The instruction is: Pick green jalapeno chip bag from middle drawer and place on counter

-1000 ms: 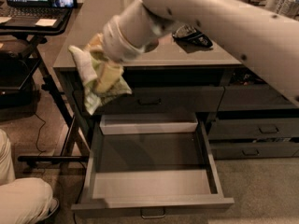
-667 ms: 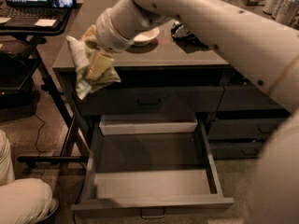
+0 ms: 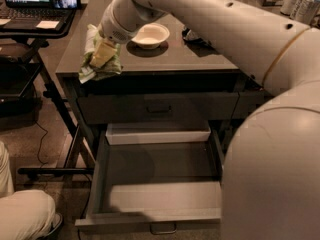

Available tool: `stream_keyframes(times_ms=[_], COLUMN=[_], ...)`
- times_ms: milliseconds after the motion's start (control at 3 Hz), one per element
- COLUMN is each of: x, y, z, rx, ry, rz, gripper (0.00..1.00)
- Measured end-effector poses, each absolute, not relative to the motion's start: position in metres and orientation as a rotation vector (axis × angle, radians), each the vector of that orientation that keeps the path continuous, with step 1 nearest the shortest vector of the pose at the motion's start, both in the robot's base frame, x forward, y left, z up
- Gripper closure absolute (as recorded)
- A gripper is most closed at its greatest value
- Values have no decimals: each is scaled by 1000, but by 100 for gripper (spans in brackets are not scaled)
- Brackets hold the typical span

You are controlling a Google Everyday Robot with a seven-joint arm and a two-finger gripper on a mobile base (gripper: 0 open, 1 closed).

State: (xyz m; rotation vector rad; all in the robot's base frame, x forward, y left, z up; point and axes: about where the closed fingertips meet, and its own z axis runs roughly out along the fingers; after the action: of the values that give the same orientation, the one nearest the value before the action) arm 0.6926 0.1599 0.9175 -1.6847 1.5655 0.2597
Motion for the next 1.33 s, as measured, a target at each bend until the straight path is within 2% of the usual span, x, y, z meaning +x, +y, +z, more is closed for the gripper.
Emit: stream_keyframes(times_ms=[667, 1333], x=[694, 739], y=[159, 200], z=[916, 928], rx=[-1621, -1589], ry=[1639, 1547], rz=[298, 346], gripper=[100, 100])
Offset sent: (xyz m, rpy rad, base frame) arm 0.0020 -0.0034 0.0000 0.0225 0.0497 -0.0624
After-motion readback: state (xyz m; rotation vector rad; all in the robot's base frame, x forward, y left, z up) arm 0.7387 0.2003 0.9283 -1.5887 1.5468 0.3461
